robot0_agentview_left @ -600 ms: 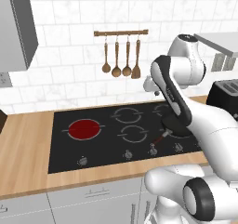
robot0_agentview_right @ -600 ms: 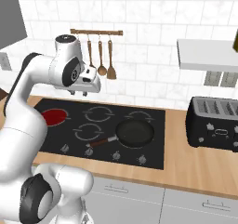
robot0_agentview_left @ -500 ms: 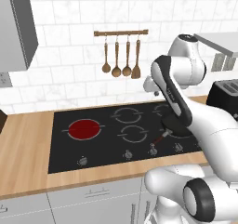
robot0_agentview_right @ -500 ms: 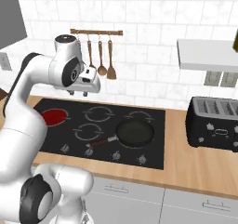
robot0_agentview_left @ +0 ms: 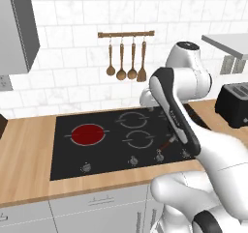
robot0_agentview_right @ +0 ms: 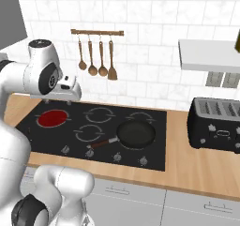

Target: Turn off the front left burner of the stove.

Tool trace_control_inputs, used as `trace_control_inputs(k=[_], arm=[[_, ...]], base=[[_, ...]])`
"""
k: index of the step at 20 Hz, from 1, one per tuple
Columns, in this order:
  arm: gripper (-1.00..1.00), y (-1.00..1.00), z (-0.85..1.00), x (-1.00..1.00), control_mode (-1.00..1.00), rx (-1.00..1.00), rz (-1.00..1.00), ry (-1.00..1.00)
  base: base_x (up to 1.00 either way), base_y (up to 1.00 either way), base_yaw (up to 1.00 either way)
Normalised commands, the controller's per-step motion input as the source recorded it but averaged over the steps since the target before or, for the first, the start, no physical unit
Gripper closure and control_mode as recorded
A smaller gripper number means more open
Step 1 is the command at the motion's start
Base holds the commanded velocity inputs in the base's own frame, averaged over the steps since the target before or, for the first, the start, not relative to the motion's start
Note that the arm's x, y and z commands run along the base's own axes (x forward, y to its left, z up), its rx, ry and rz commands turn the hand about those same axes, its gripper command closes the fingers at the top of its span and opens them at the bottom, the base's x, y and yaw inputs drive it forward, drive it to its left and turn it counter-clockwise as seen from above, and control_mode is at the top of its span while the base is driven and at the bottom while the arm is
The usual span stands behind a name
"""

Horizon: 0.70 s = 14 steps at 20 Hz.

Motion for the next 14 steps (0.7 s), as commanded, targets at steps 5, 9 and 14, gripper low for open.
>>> trace_control_inputs(k=[5, 9, 14], arm=[[-1.00, 0.95, -0.19, -0.46, -1.00, -0.05, 0.21, 0.07], [-1.00, 1.00, -0.27, -0.42, -1.00, -0.04, 0.28, 0.11], [-1.00, 0.99, -0.47, -0.20, -1.00, -0.05, 0.56, 0.08]], base=[[0.00, 0.00, 0.00], [0.00, 0.00, 0.00], [0.00, 0.00, 0.00]])
